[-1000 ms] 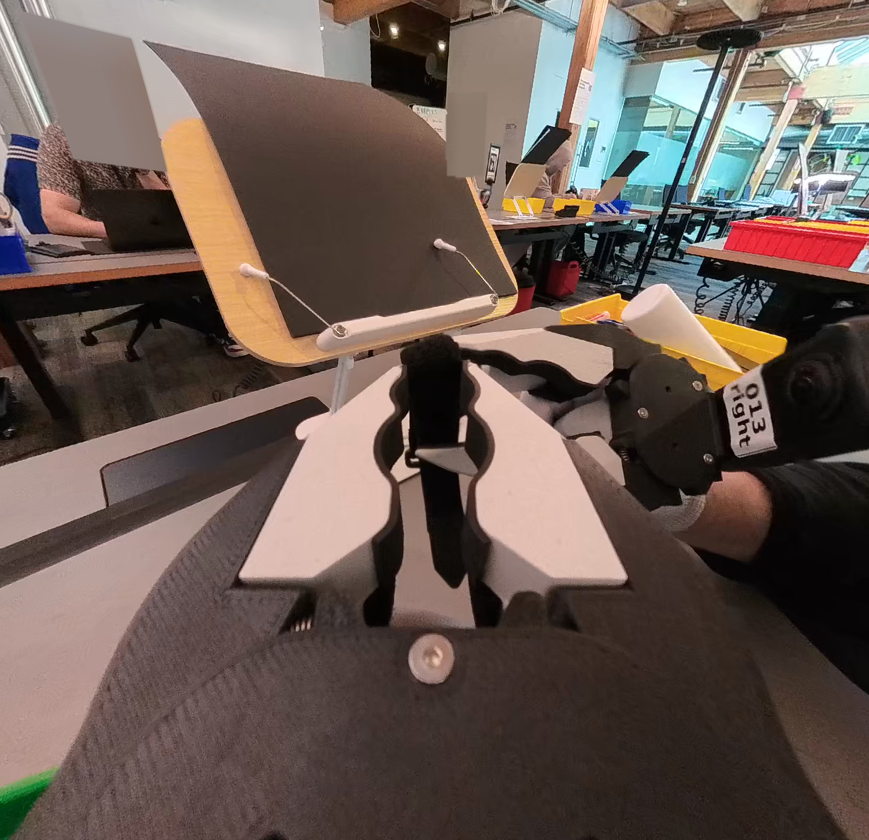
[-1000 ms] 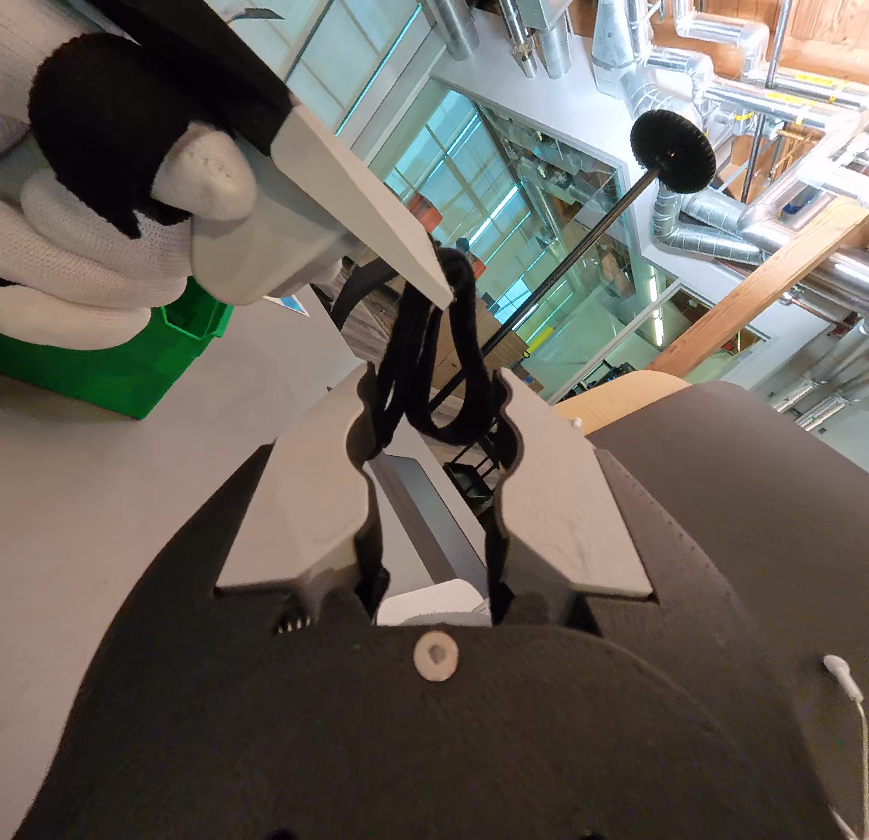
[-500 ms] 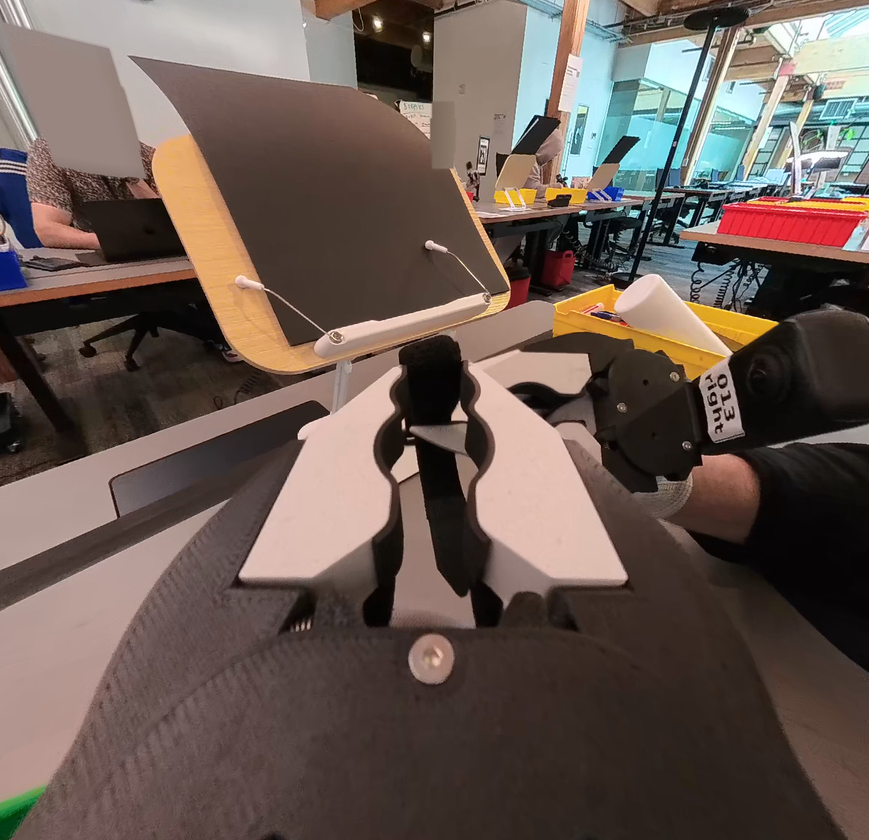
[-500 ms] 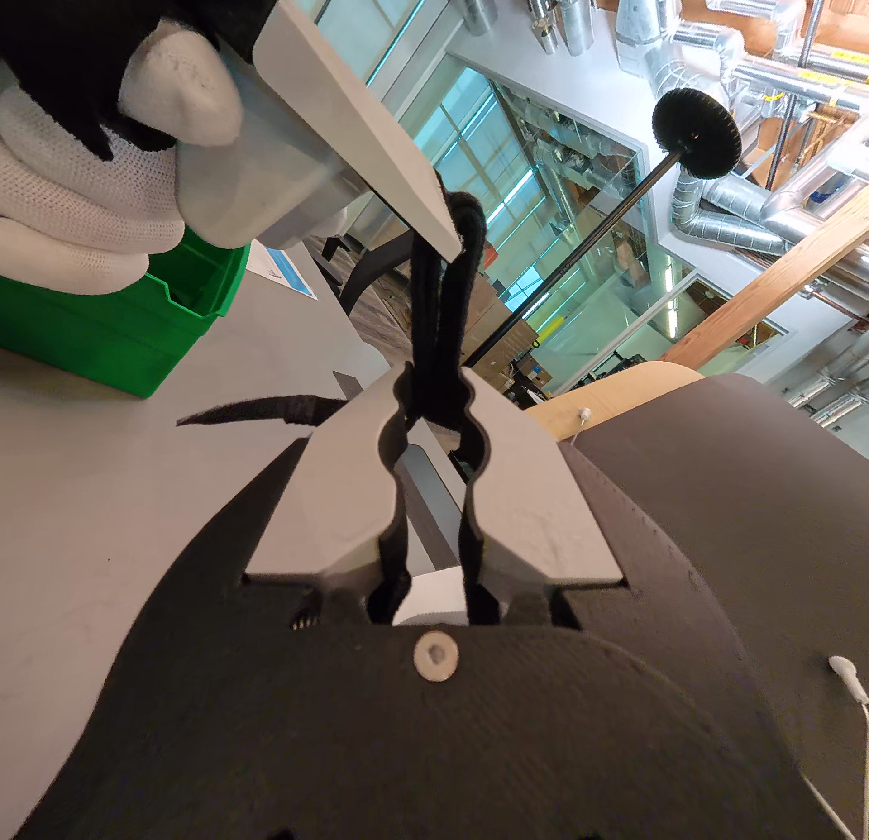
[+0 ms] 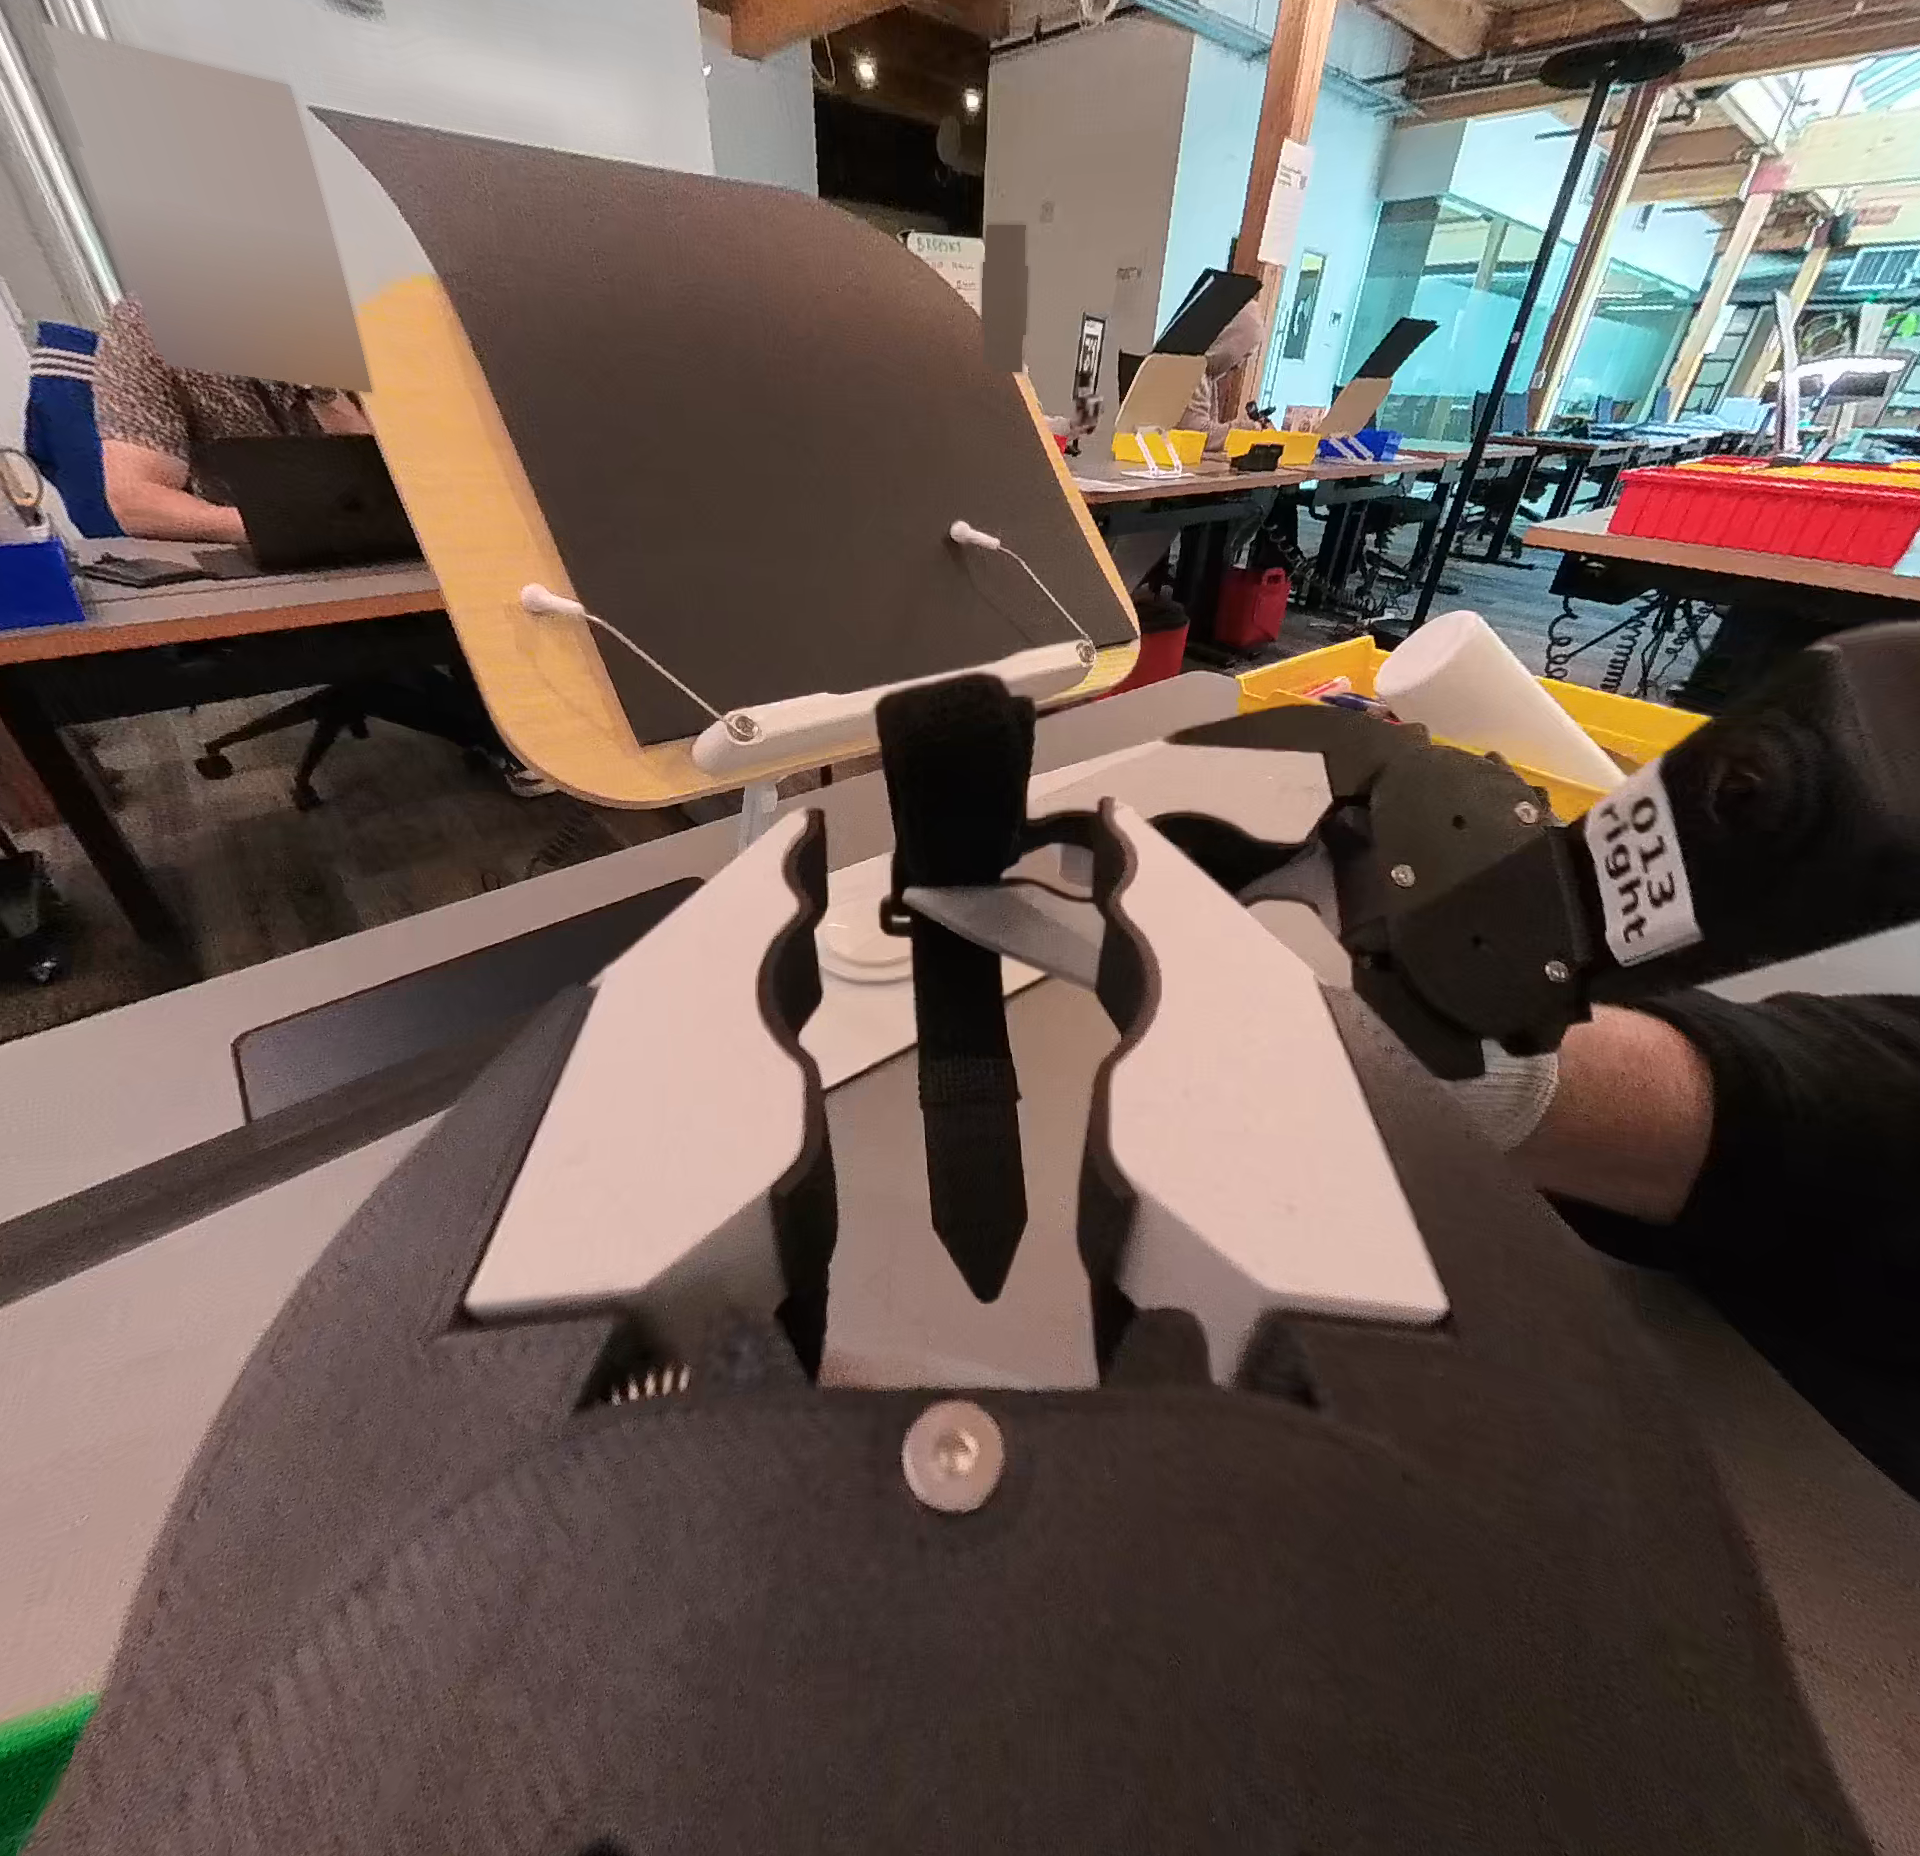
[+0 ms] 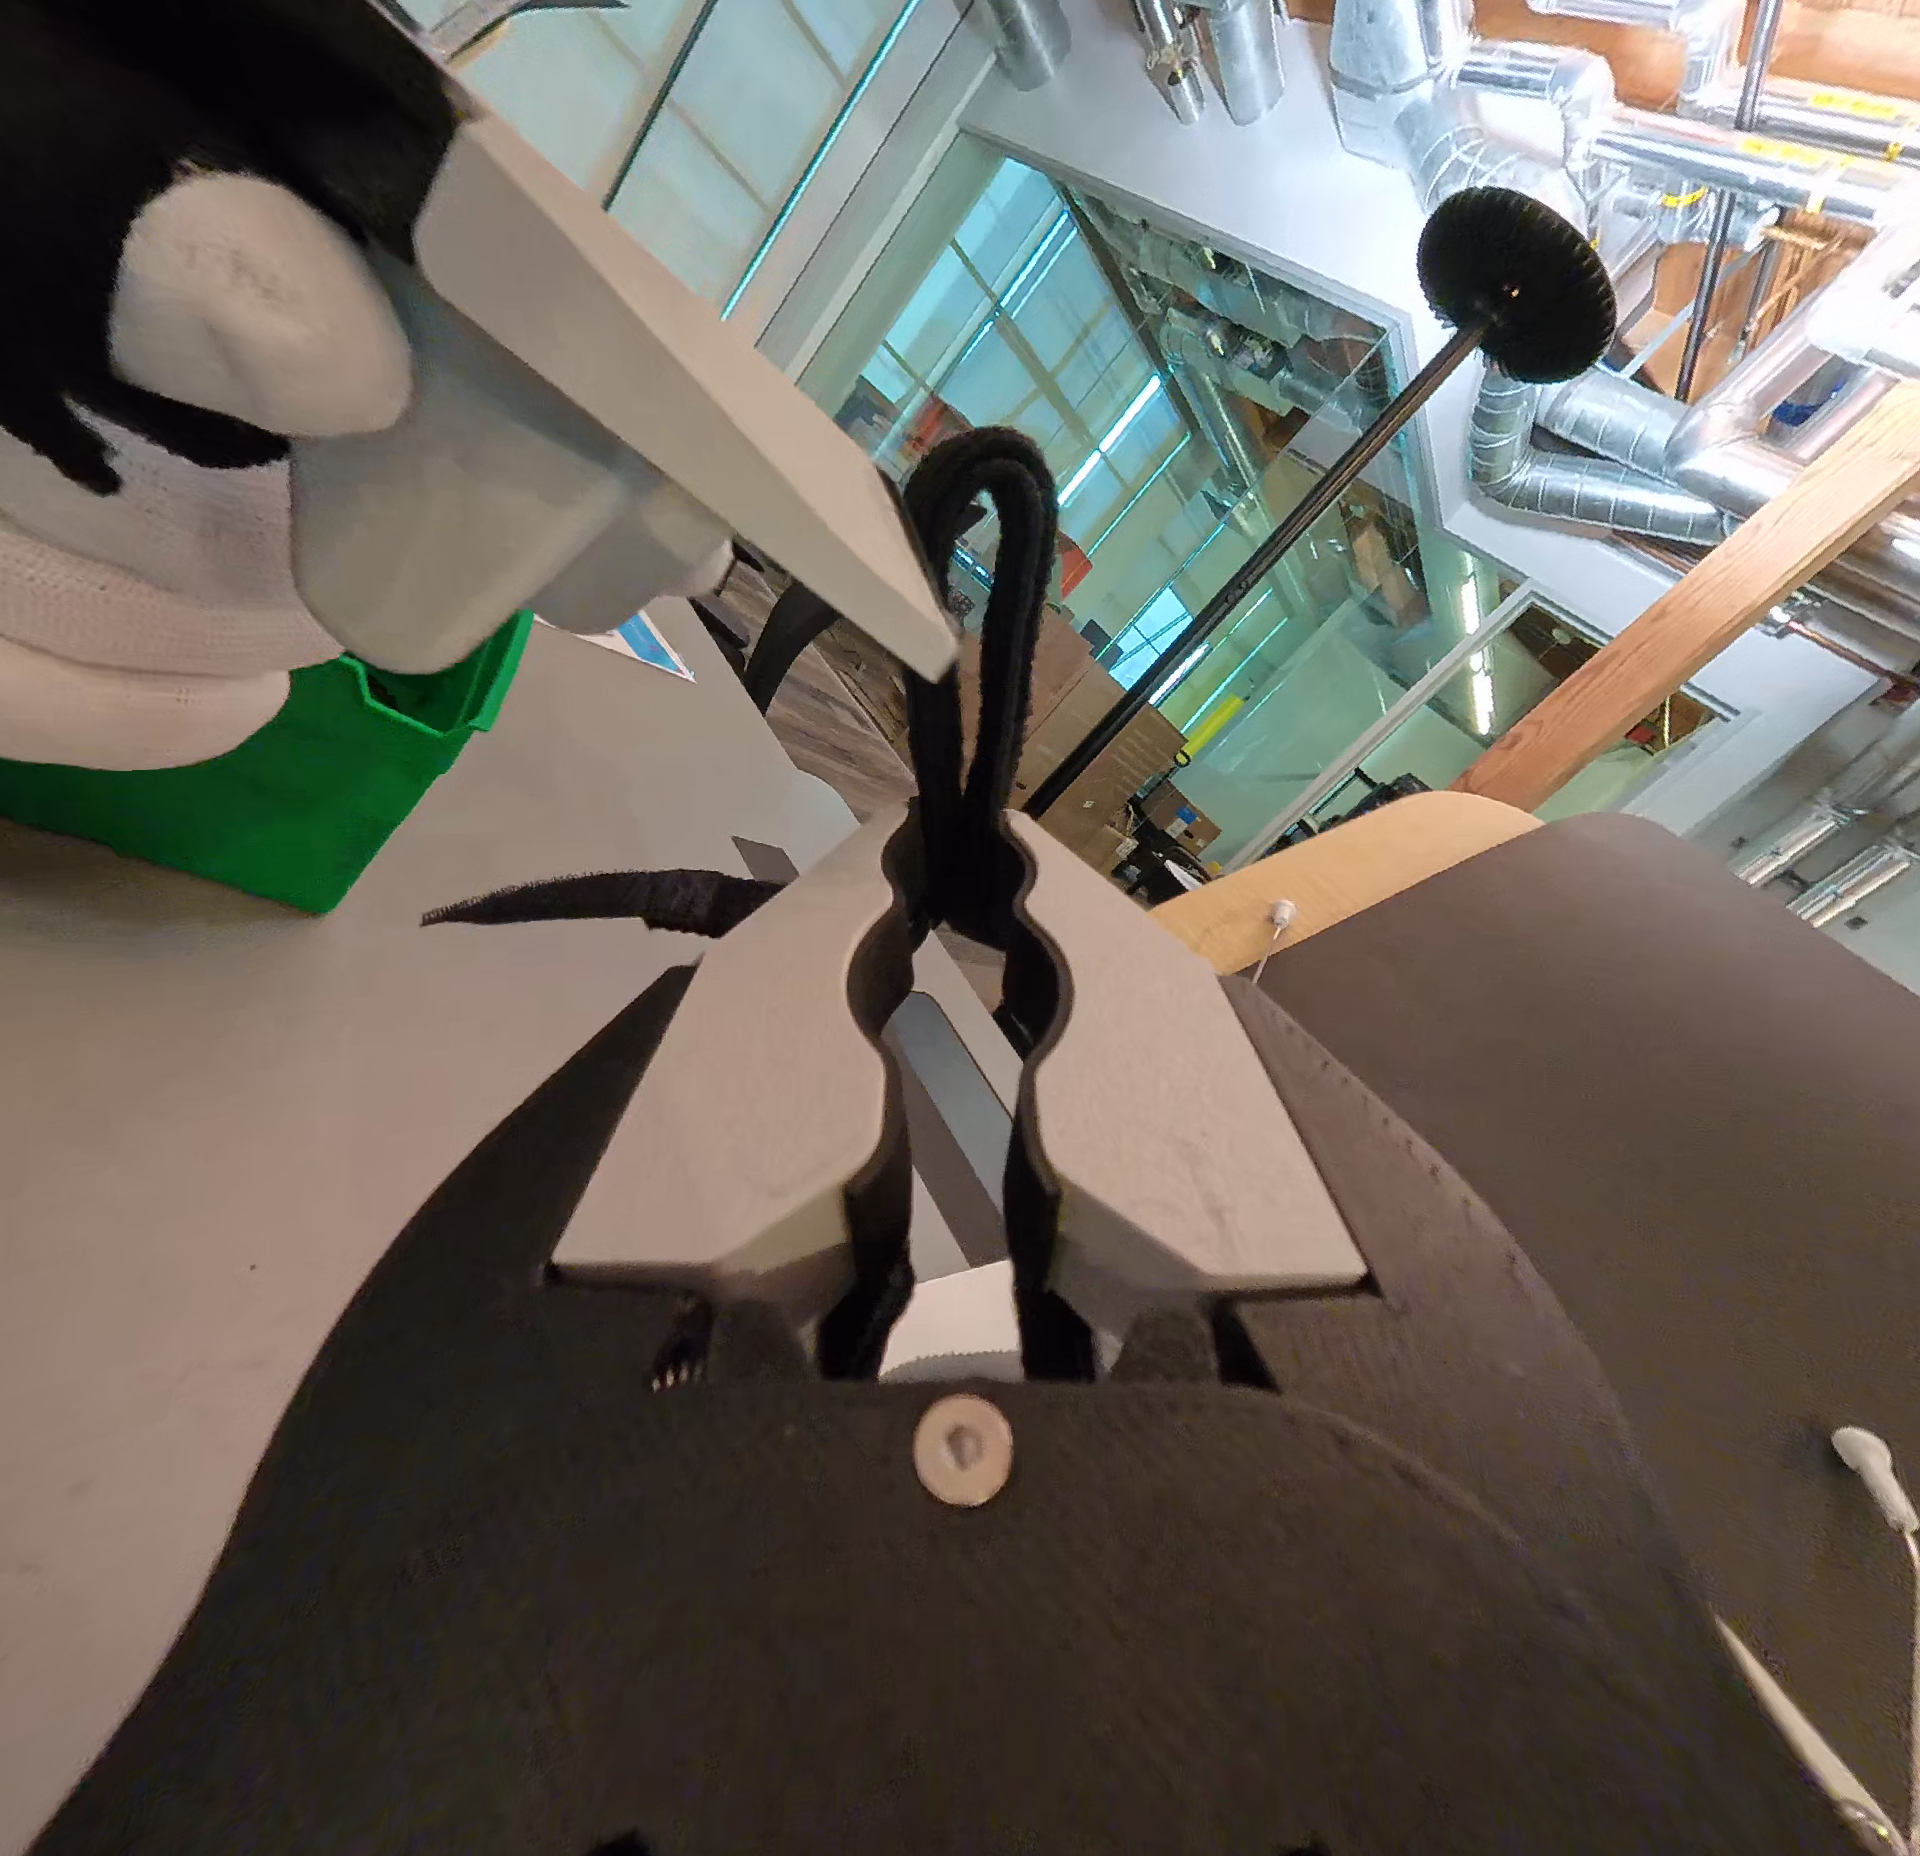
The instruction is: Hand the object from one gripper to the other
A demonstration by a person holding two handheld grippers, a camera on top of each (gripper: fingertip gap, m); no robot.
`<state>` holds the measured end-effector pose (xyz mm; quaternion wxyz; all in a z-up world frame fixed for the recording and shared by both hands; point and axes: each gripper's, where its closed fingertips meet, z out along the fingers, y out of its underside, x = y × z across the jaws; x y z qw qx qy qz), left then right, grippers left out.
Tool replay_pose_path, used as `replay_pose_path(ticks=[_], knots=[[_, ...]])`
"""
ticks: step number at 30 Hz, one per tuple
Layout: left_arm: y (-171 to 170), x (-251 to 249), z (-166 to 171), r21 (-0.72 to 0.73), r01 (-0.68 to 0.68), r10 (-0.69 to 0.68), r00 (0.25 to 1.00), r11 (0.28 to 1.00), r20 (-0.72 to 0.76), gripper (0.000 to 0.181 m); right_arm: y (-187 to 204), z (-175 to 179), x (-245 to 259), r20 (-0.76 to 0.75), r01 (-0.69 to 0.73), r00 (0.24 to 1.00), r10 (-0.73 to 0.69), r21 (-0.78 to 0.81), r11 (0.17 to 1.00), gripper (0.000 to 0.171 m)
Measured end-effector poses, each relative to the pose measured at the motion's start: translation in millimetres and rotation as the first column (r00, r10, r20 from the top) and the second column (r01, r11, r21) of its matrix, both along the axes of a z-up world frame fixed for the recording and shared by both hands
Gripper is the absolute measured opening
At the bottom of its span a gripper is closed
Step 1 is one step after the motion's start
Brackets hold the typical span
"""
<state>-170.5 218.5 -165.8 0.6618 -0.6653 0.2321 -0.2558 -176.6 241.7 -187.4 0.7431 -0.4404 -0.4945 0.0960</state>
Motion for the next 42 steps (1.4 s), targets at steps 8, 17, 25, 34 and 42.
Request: replay_pose_path(ticks=[8,17,25,34,42], knots=[[6.4,5.0,-3.6,-0.016,-0.041,0.04,0.999,0.999,-0.013,0.025,-10.4,-1.8,-8.2,0.033,0.021,0.999,-0.024,0.061,0.998,0.009],[6.0,4.2,4.6,0.006,-0.025,0.025,0.999,1.0,-0.044,0.019,-11.7,0.0,-8.9,0.011,-0.033,0.999,0.033,0.014,0.999,0.038],[3.1,5.2,10.5,0.023,0.004,-0.003,0.997,1.0,-0.077,0.019,-9.6,-0.1,-7.8,-0.009,-0.063,0.998,0.063,-0.044,0.997,0.041],[-0.5,8.3,14.2,0.041,0.026,-0.021,0.994,0.999,-0.104,0.02,-12.5,3.8,-6.1,-0.023,-0.076,0.997,0.075,-0.039,0.996,0.018],[3.9,8.2,2.5,0.042,-0.032,0.038,0.989,0.999,-0.145,0.036,-8.5,5.7,-3.4,-0.029,-0.035,0.999,0.034,-0.035,0.999,0.012]])
